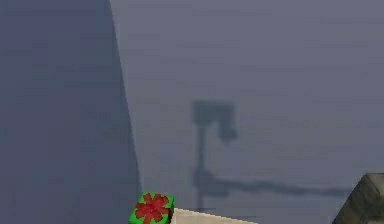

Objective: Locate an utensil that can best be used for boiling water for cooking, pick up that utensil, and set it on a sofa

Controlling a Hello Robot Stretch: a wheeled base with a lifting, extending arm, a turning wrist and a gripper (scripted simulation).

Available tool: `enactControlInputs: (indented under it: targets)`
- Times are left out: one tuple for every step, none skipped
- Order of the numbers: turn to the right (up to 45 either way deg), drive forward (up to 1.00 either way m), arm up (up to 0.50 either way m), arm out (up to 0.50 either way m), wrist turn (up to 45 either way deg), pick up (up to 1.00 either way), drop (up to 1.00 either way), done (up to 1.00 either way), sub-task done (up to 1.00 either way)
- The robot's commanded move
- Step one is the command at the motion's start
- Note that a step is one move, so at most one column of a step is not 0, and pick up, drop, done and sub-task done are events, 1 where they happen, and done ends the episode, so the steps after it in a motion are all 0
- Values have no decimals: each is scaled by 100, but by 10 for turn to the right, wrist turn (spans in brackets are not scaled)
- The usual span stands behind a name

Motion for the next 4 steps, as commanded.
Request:
enactControlInputs:
  targets:
    - [0,0,-32,0,0,0,0,0,0]
    - [0,0,0,0,0,0,100,0,0]
    - [0,0,10,0,0,0,0,0,0]
    - [0,0,0,-8,0,0,0,0,0]
